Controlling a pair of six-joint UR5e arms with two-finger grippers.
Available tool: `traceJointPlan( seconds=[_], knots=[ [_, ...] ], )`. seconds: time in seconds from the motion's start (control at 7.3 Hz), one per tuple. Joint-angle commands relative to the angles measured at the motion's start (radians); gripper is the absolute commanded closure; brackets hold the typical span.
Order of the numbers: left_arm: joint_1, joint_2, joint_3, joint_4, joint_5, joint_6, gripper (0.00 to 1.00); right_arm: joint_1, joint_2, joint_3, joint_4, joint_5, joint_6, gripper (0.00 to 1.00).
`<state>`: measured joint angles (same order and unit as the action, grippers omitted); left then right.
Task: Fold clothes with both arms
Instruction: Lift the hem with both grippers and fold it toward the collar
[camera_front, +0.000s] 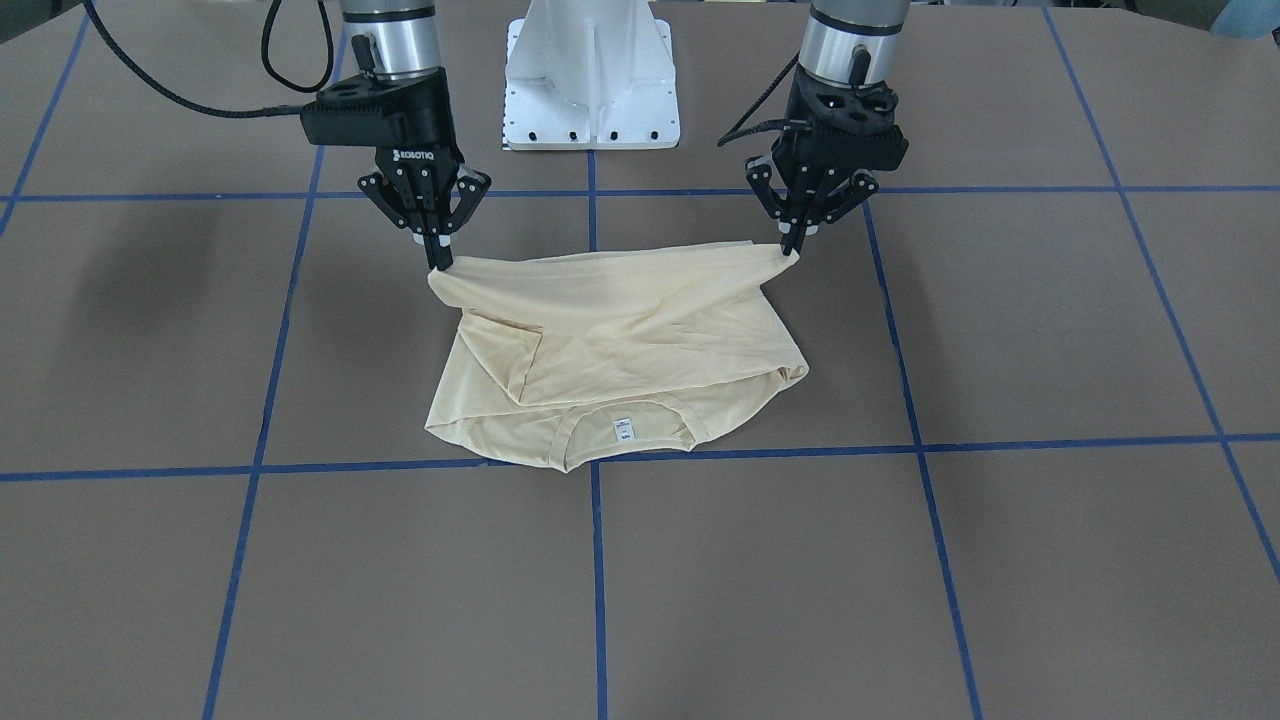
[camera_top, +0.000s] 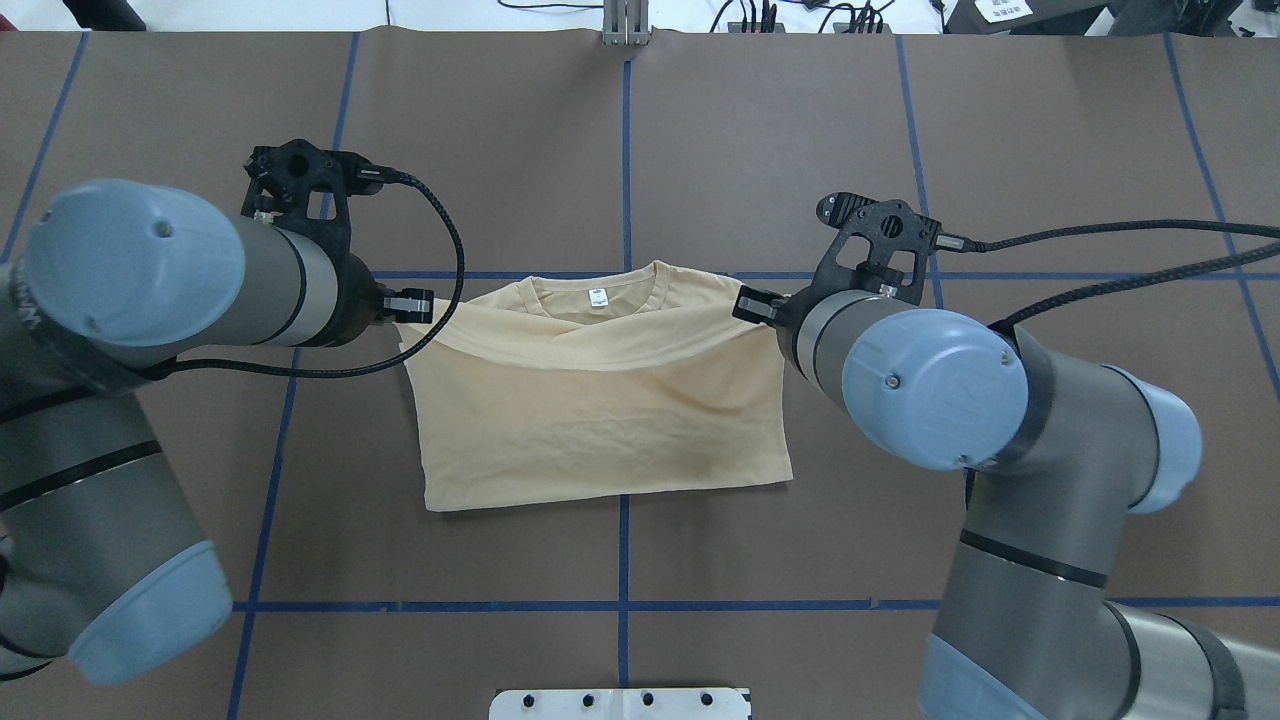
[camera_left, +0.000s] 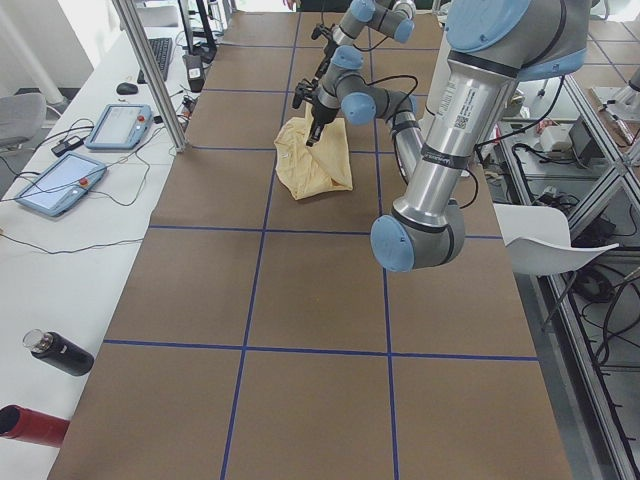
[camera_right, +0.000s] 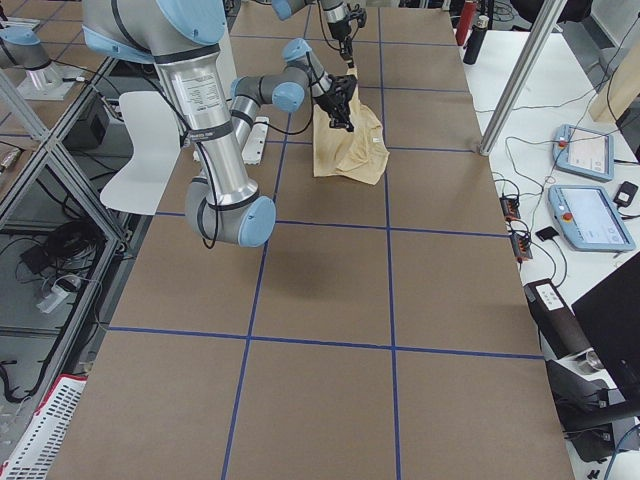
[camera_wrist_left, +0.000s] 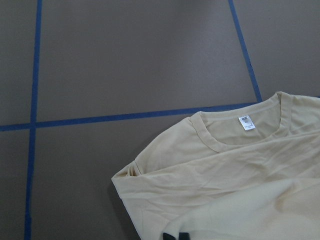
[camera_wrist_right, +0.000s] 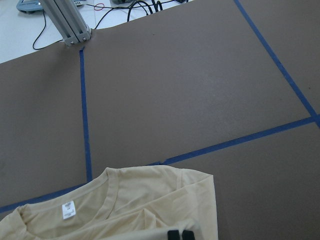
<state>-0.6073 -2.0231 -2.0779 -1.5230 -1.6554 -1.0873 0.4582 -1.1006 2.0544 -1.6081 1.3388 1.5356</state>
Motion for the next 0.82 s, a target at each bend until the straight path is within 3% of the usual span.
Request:
traceJointPlan(
  seconds=[0.0,0.27,0.41,0.55,0.68],
  knots=[
    [-0.009,-0.038,0.243,-0.183,0.051,0.006,1.0,0.051,0.045,-0.235,0.183,0.008,-0.035,1.0],
    [-0.008,-0.043,0.443,-0.378,0.077,0.015,1.0,0.079,0.1,-0.415,0.299,0.034,-0.058,1.0],
    [-0.009,-0.042,0.461,-0.4,0.077,0.052,1.0,0.08,0.126,-0.456,0.3,0.037,-0.058,0.84],
    [-0.009,-0.039,0.461,-0.401,0.077,0.061,1.0,0.08,0.125,-0.465,0.3,0.039,-0.058,0.56],
    [-0.012,-0.039,0.458,-0.405,0.075,0.078,0.48,0.088,0.125,-0.47,0.3,0.043,-0.077,0.23]
  ],
)
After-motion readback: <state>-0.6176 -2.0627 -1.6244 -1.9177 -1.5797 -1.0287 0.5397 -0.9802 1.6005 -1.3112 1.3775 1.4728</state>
